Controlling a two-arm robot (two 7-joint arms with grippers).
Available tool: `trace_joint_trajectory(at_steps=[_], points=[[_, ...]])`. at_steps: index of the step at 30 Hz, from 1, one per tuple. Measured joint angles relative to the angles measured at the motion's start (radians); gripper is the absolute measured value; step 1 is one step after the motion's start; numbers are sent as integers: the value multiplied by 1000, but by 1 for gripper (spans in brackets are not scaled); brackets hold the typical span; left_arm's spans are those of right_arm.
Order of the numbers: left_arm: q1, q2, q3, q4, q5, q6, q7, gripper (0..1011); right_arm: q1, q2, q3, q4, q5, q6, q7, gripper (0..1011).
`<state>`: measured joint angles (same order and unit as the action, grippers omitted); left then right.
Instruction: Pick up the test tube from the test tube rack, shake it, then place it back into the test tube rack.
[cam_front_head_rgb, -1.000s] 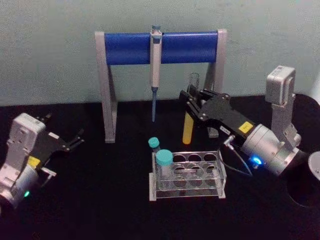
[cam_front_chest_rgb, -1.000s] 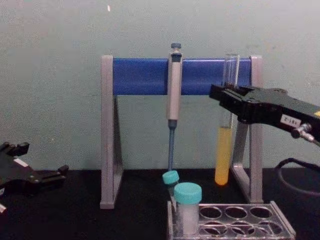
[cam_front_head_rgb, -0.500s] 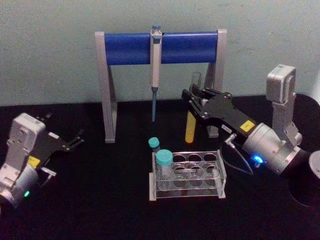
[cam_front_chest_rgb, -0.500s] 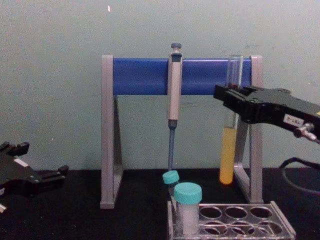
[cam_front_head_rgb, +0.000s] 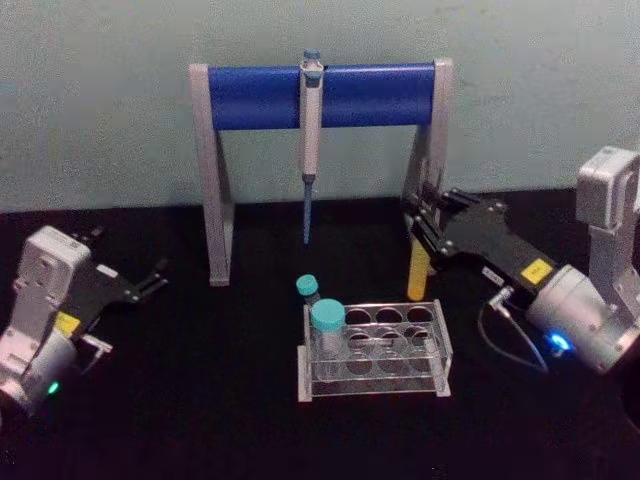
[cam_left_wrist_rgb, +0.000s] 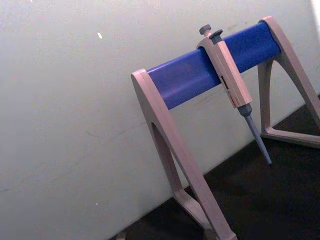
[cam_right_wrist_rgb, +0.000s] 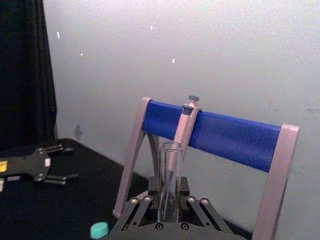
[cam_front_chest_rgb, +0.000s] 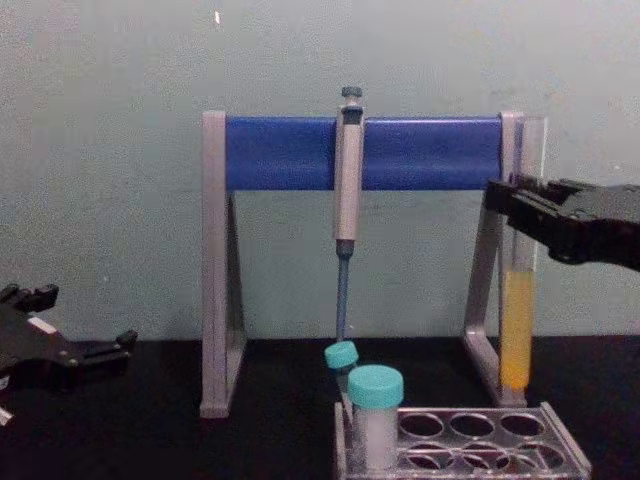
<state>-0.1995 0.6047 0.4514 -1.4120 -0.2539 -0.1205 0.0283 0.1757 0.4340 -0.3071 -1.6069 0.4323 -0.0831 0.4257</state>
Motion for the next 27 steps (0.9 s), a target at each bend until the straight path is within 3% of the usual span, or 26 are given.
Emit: trace_joint_trajectory(at_steps=[5, 12, 18, 27], points=[[0, 0, 0, 0, 0, 0, 0, 1001, -34, 22, 3, -42, 6, 21, 13, 233], [0, 0, 0, 0, 0, 0, 0, 1001, -39, 26, -27, -55, 34, 28, 62, 233], [0, 0, 0, 0, 0, 0, 0, 1001, 11, -7, -67, 0, 56, 3, 97, 233], [0, 0, 0, 0, 0, 0, 0, 1001, 69, -55, -81, 77, 44, -40, 73, 233]])
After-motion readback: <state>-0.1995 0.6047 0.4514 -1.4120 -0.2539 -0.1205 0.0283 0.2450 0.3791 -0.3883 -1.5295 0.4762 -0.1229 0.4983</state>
